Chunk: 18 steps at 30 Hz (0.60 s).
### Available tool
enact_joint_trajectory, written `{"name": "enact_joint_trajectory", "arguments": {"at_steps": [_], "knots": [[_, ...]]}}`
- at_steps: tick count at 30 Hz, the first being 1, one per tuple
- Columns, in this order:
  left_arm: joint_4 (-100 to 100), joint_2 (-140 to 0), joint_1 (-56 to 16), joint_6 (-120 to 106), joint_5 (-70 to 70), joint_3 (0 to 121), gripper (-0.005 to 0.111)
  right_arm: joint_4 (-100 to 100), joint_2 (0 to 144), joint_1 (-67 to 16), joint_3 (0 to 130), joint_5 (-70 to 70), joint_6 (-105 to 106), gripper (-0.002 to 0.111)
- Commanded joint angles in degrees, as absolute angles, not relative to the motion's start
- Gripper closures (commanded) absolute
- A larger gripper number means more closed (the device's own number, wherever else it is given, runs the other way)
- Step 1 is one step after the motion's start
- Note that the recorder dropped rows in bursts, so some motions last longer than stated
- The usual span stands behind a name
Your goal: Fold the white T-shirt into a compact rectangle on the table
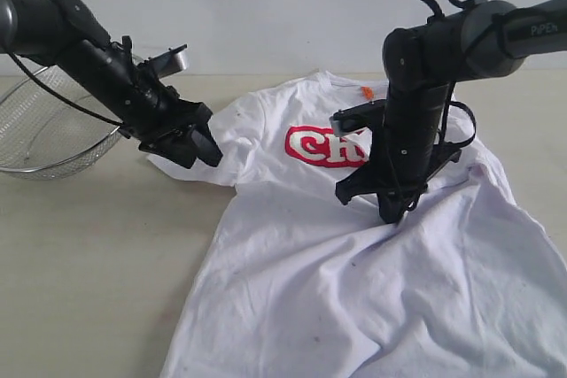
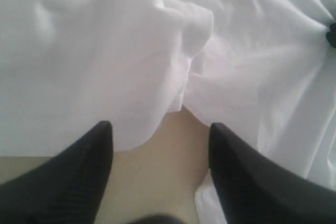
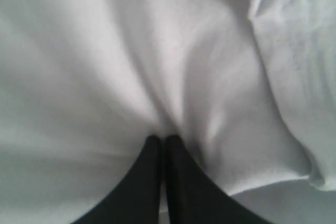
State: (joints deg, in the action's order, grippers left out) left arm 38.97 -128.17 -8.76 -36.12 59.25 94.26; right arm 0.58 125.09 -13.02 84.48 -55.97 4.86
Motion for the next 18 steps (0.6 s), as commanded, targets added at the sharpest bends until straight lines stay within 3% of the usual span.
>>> {"name": "enact_joint_trajectory", "arguments": {"at_steps": [1,10,18], "knots": [[36.9,-126.3,-9.2,-32.0,60.0,94.7,0.048,7.9,128.7,-10.5,81.8,-57.6,4.9,0.109],[34.2,-126.4,-9.2,-23.7,64.1,94.6,0.048,7.7,128.7,-10.5,81.8,-57.0,5.0,0.109],[16.0,-127.4,-9.1,-8.9,61.8,94.6,0.048,6.8,128.7,-10.5,81.8,-56.1,5.8,0.109]]}}
